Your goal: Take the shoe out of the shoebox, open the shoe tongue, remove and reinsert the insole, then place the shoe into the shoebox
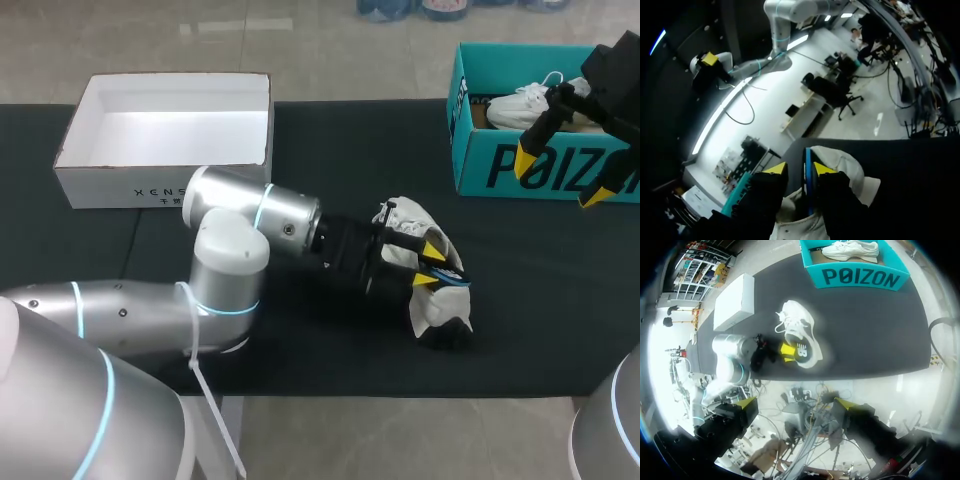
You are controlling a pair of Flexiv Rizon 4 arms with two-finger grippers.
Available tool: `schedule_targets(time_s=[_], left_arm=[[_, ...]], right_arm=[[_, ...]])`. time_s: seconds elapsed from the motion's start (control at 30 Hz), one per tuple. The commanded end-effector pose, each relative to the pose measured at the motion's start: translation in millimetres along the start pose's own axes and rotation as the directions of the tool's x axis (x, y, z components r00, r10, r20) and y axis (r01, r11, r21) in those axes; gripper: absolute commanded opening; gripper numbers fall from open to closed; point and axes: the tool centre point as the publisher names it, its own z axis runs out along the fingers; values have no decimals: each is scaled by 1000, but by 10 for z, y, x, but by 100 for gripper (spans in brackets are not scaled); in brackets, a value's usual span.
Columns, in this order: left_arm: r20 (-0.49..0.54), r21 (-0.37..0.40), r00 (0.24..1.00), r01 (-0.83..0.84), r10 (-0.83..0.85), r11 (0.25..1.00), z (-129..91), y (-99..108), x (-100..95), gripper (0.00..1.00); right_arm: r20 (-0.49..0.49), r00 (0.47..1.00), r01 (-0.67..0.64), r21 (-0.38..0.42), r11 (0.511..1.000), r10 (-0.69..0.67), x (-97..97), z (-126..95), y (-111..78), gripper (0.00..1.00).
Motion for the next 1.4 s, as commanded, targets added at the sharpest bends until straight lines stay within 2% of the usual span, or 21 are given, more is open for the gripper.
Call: schedule_targets(time_s=[0.03, 0.17, 0.2, 0.23, 0.27, 0.43, 0.77, 1.0, 1.2, 1.37, 1.4], left_arm=[[-2, 3, 1000, 8, -8, 1000, 48, 32, 56, 23], [-3, 4, 1000, 25, -25, 1000, 75, 87, 106, 21], [-2, 5, 1000, 29, -29, 1000, 79, 102, 111, 17], [-2, 5, 1000, 30, -30, 1000, 83, 115, 113, 6], [-2, 5, 999, 32, -32, 999, 86, 124, 110, 0], [-1, 8, 1000, 16, -16, 1000, 114, 125, 30, 0], [-71, -33, 997, -13, 10, 999, 76, 318, -52, 0], [-94, -62, 996, 2, -8, 998, -19, 462, 18, 0], [-107, -93, 993, 29, -39, 995, -110, 545, 154, 0], [-121, -68, 991, 53, -61, 996, -40, 504, 211, 0], [-121, -68, 991, 52, -60, 996, -27, 479, 206, 21]], right_arm=[[2, 1000, -1, 2, 1000, 1, 6, 8, 15, 100], [2, 1000, -1, 2, 1000, 1, 6, 8, 15, 100], [2, 1000, -1, 2, 1000, 1, 6, 8, 15, 100], [2, 1000, -1, 2, 1000, 1, 6, 8, 15, 100], [2, 1000, -1, 2, 1000, 1, 6, 8, 15, 100], [2, 1000, -1, 2, 1000, 1, 6, 8, 15, 100], [2, 1000, -1, 2, 1000, 1, 6, 8, 15, 100], [2, 1000, -1, 2, 1000, 1, 6, 8, 15, 100], [2, 1000, -1, 2, 1000, 1, 6, 8, 15, 100], [2, 1000, -1, 2, 1000, 1, 6, 8, 15, 100], [2, 1000, -1, 2, 1000, 1, 6, 8, 15, 100]])
